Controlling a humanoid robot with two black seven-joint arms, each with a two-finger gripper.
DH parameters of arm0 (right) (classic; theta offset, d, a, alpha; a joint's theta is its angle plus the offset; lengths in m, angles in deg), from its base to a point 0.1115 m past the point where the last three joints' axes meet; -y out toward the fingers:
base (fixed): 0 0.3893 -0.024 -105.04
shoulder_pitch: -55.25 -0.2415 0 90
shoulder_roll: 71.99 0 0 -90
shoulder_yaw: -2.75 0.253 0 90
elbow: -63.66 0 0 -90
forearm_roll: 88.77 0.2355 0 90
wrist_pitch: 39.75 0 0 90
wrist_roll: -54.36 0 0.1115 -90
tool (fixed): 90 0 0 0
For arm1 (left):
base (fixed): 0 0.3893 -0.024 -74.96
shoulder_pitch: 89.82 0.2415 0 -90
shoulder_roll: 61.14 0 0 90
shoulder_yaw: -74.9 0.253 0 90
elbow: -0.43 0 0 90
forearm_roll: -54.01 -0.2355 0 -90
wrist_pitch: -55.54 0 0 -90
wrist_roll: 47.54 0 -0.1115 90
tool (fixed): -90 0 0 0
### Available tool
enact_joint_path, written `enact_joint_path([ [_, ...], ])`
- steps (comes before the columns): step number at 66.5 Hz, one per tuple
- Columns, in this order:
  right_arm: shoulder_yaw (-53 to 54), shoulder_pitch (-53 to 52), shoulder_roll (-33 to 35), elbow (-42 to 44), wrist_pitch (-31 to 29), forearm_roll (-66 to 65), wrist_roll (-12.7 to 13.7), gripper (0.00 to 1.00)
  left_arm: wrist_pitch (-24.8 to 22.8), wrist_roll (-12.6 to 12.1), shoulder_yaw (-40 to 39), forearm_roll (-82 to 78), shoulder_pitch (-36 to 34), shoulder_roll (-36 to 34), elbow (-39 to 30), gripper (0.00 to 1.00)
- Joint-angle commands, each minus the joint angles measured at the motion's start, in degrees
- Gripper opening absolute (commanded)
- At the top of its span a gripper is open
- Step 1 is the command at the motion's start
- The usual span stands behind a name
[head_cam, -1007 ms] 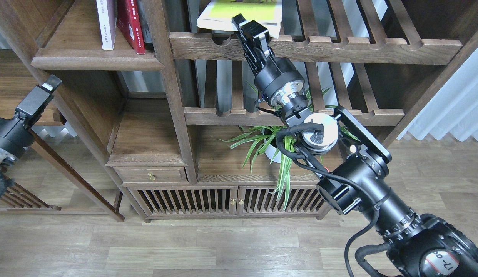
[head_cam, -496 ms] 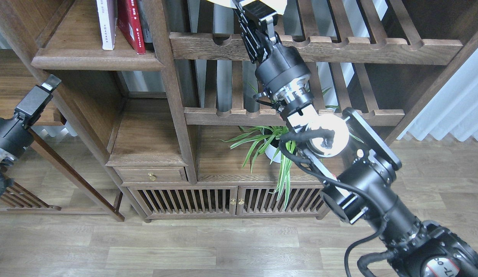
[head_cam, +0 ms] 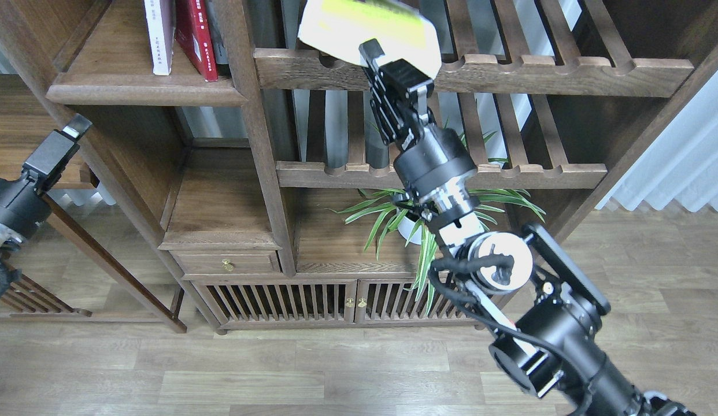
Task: Organize books on shelf
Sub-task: 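Pull the yellow book off the top shelf and lower it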
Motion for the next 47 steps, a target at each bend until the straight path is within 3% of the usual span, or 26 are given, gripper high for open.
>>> enact_joint_path([
  [1,-0.26,1.57,0.0,-0.25,-1.74,-0.01,0.25,0.13,0.0,-0.12,3.76,9.26,-2.66,0.03,0.18,0.96],
  [11,-4.82,6.05,0.0,-1.92,-6.04,-0.1,0.25,0.11,0.0,-0.12,6.31,13.75,-6.09,-0.5,0.88,0.96],
  [29,-8.52,15.9,1.93,-1.92,-14.31,-2.12,0.34,0.11,0.0,-0.47,12.63,23.14,-3.99,-0.59,1.15,0.96],
  [44,-10.1,20.38,4.74,-1.92,-18.53,-4.58,0.78,0.1,0.0,-5.75,27.58,60.14,-3.02,-6.12,-1.75,0.96],
  [46,-10.19,20.91,4.83,-1.92,-18.97,-5.1,0.86,0.1,0.0,-7.24,28.19,63.57,-3.11,-7.0,-2.01,0.96],
  [47,-10.45,21.78,4.92,-1.92,-19.4,-5.71,1.21,0.09,0.0,-9.23,28.11,66.8,-3.28,-7.96,-2.28,0.96],
])
